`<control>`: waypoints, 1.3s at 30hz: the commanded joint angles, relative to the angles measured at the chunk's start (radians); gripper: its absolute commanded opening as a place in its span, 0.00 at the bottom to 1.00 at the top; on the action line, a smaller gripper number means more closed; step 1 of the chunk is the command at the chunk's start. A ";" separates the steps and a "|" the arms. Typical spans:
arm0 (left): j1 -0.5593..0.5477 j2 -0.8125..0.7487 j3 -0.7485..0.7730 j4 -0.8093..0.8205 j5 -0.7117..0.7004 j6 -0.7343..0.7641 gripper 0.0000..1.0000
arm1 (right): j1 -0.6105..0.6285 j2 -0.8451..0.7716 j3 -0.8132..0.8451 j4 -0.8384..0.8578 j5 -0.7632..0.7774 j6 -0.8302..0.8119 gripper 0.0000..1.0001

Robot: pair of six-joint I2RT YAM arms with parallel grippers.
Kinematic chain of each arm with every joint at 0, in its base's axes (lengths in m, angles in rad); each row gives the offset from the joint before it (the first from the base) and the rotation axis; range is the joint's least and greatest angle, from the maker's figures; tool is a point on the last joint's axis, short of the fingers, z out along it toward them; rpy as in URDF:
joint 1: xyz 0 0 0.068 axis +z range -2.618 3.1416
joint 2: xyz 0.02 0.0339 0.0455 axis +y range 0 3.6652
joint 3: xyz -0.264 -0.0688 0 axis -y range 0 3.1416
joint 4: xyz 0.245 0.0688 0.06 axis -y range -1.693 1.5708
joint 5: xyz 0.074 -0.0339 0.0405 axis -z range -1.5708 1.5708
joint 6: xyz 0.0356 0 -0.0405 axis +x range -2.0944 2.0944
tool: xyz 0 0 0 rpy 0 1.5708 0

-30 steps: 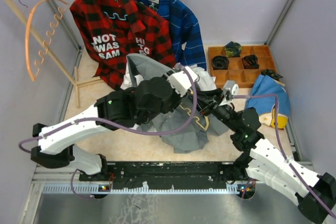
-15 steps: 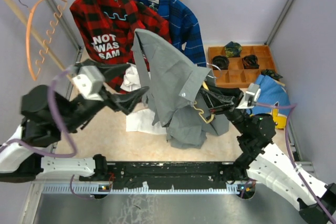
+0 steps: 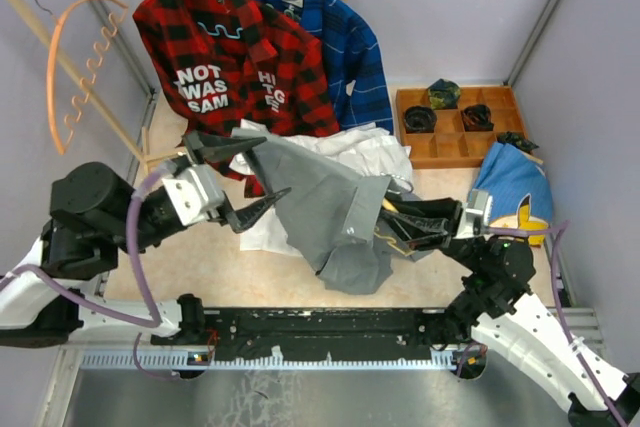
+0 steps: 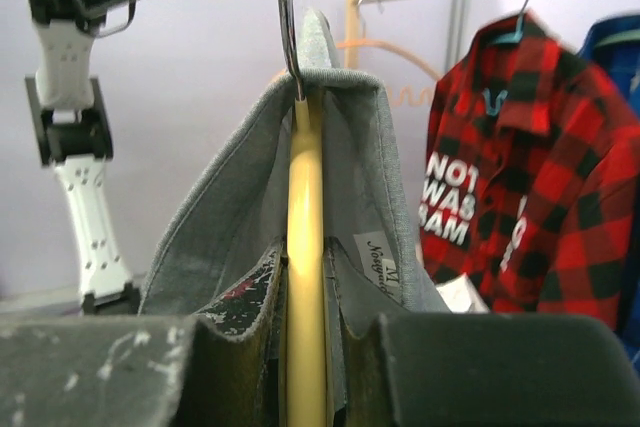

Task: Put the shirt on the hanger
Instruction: Hang the shirt on the hanger.

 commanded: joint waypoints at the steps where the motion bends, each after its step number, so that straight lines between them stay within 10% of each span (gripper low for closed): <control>1: -0.005 0.015 0.001 -0.069 0.103 0.033 0.78 | 0.011 -0.044 -0.039 0.028 -0.075 0.030 0.00; 12: -0.005 0.187 0.099 -0.455 0.300 -0.020 0.67 | 0.011 -0.064 -0.128 0.070 -0.198 0.093 0.00; 39: -0.006 0.315 0.144 -0.564 0.312 -0.045 0.47 | 0.011 0.096 -0.095 0.229 -0.391 0.153 0.00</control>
